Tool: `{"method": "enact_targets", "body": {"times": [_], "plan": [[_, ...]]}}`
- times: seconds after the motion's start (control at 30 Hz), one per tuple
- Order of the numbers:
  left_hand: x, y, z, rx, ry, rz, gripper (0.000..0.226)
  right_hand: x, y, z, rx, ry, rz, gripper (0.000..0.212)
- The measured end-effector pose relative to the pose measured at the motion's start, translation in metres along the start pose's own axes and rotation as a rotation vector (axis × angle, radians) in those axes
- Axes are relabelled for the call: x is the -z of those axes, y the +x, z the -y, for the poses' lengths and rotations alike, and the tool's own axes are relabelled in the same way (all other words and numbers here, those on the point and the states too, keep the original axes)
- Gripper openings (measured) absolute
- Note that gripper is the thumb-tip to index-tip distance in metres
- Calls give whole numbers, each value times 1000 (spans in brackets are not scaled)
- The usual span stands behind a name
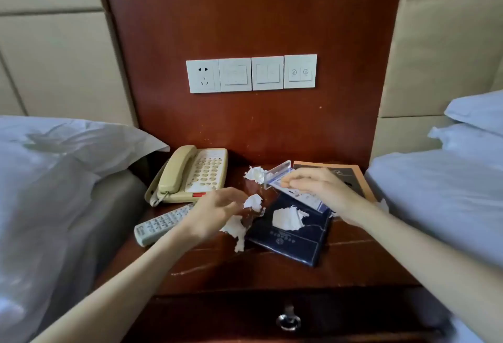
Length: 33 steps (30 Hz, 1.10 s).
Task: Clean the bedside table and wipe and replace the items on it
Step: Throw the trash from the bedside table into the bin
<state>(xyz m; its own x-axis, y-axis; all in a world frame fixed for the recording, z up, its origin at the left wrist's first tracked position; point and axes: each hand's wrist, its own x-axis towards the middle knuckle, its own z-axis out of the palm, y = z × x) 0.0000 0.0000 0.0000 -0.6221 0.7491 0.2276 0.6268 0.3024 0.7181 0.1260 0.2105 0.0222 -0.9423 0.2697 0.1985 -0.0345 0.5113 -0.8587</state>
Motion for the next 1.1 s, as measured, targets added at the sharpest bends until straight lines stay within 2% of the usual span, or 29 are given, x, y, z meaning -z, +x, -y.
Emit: {"method": "enact_targets", "body": {"times": [0.13, 0.33, 0.6, 0.8, 1.1], "plan": [[-3, -13, 16, -105, 242, 45, 21, -8, -8, -6, 29, -162, 5, 19], [8, -20, 25, -188, 390, 111, 30, -22, -14, -10, 29, -490, 76, 37], [-9, -23, 30, -227, 471, 96, 26, -34, -21, -27, -71, -599, 80, 30], [-15, -17, 29, -243, 487, -27, 27, -35, -20, -30, 4, -608, -18, 23], [-21, -19, 20, -188, 459, -136, 24, -30, -23, -26, 59, -562, -133, 27]]}}
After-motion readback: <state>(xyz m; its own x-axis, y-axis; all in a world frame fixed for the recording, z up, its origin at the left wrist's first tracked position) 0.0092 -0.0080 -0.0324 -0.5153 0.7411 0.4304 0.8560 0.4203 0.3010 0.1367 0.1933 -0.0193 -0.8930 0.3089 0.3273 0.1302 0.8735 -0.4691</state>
